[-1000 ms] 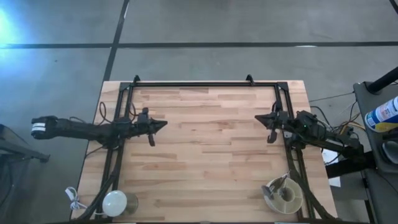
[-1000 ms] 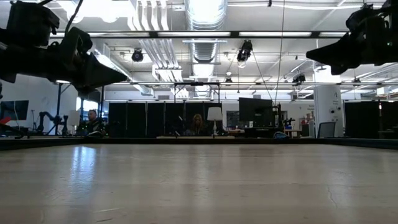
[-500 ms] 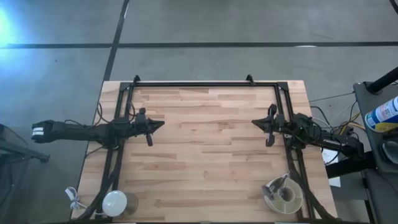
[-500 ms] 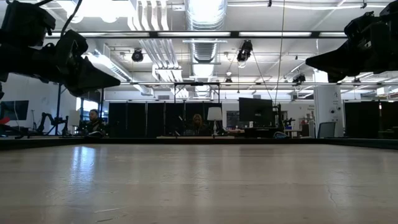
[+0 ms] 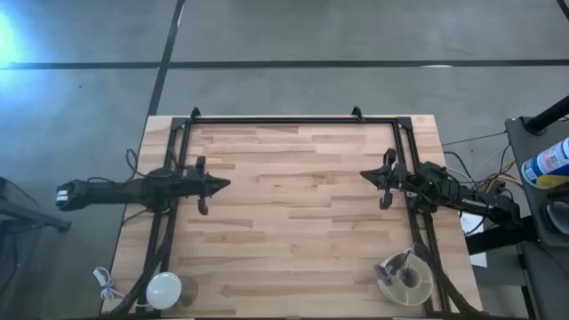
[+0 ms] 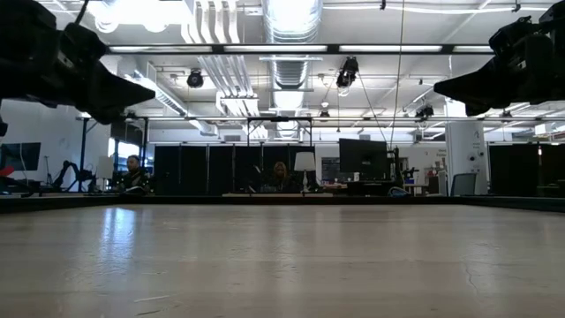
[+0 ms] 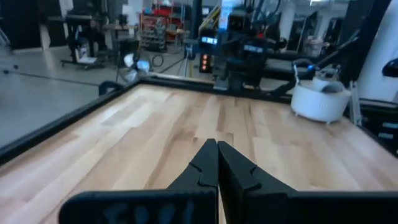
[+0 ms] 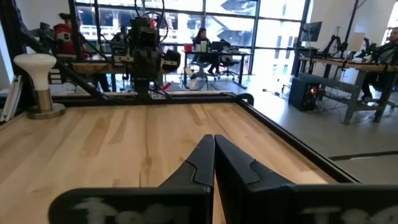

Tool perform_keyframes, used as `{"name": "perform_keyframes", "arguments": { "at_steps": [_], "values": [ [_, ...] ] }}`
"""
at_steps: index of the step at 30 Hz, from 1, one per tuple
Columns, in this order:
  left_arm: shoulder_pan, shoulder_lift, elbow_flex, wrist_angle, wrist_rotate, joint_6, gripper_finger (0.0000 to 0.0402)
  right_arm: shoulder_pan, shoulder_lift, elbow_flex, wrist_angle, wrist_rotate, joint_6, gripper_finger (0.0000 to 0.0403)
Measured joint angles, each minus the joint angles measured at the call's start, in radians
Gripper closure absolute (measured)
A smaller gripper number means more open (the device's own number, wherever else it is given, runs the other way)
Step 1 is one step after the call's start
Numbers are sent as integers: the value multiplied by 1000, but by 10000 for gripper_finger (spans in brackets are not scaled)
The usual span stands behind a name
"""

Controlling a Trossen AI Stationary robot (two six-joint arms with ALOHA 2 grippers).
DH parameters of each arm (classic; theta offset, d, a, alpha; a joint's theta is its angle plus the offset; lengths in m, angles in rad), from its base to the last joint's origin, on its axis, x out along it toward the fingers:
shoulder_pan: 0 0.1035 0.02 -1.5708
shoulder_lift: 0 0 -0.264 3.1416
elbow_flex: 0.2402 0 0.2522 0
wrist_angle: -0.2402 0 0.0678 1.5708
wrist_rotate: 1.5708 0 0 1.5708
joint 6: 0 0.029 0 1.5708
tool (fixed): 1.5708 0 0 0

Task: Put items in baskets/containers
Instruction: Return to Home Position

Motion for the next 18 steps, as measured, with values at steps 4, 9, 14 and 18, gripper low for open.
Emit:
{"name": "perform_keyframes", "arguments": {
  "at_steps": [4,9,14,18],
  "values": [
    [1,-110,0,-83,2,16,401,0,0,0,0,0,-5,395],
    [4,-206,-1,-140,11,20,401,0,4,0,0,-2,-12,395],
    [17,-205,-1,-124,-99,26,401,0,11,0,0,-1,-27,394],
    [20,-205,-1,-115,-188,50,401,0,19,0,-1,7,-27,394]
  ]
}}
